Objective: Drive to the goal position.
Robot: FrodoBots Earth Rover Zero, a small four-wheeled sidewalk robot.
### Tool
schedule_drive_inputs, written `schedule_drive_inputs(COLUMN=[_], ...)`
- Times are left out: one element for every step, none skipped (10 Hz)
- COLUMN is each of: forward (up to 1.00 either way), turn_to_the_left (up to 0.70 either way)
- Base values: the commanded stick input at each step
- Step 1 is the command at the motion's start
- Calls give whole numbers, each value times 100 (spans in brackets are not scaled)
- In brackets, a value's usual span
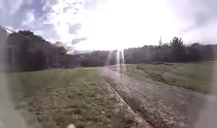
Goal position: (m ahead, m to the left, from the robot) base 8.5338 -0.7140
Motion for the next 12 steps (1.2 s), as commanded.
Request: schedule_drive_inputs(forward=[70,70,70,70,70,70,70,70,70,70,70,70], turn_to_the_left=[0,0,0,0,0,0,0,0,0,0,0,0])
